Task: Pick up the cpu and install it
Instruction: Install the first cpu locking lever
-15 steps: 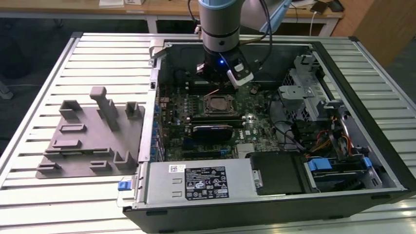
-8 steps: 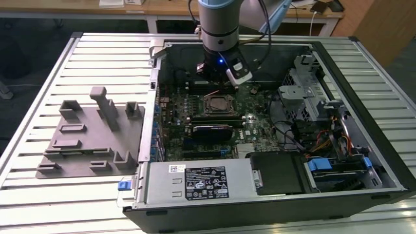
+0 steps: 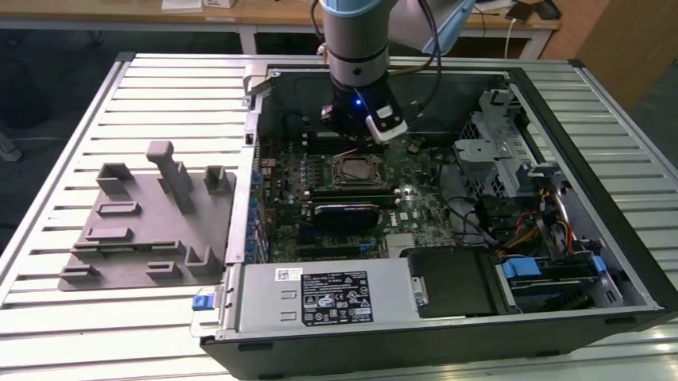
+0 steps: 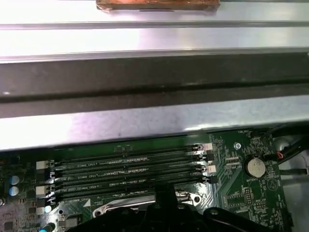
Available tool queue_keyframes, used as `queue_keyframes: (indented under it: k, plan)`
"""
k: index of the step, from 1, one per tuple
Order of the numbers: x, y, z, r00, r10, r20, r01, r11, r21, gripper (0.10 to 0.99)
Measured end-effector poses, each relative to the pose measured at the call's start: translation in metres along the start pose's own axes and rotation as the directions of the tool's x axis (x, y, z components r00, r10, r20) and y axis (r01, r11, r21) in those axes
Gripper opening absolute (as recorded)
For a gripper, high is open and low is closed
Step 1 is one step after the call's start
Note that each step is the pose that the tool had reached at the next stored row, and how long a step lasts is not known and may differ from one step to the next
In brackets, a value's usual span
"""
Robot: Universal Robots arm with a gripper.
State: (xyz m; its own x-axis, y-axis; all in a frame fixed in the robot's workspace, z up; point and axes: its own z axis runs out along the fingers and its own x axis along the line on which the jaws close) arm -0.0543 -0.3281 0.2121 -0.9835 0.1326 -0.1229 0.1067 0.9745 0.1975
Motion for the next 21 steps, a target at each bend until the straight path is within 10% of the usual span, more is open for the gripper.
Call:
queue_keyframes:
  k: [21]
  plan:
    - [0.0055, 0.0059, 0.013, 0.9975, 0.069, 0.0167, -0.07, 0.9974, 0.021, 0.106]
